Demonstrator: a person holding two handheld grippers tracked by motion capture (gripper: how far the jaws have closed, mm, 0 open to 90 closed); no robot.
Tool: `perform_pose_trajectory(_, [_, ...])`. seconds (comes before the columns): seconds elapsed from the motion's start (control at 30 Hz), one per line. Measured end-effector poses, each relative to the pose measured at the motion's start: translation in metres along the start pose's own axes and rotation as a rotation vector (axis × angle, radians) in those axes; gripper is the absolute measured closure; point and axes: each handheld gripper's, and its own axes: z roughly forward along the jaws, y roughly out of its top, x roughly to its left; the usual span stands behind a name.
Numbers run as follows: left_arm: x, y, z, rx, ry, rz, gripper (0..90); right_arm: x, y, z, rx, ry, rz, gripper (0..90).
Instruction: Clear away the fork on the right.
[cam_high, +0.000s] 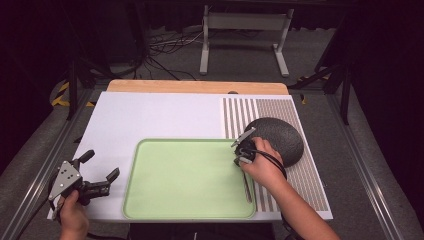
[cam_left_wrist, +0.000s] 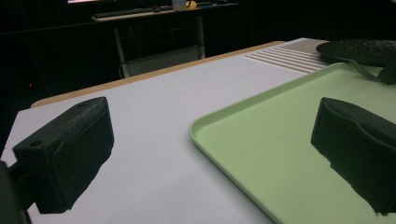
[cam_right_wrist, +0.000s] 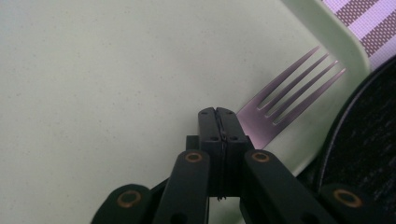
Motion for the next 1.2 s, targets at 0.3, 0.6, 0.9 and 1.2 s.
perform_pose_trajectory(0.3, [0.0,0.0,0.0,-0.002,0.0,0.0,0.0,-0.003,-0.003,-0.002,0.006,-0.008,0.016,89.9])
perform_pose_trajectory(0.6, [0.0,0.0,0.0,-0.001,0.001,0.0,0.1,-0.001,0.004,-0.016,-0.054,-0.011,0.001,75.2])
perform_pose_trajectory(0.9, [0.0,0.0,0.0,0.0,0.003,0.001,0.0,0.0,0.009,-0.024,-0.222,0.037,-0.005,20.7])
perform_pose_trajectory(1.2, [0.0,0.0,0.0,-0.001,0.003,0.001,0.0,0.0,0.002,-0.047,-0.333,0.031,-0.044,10.9])
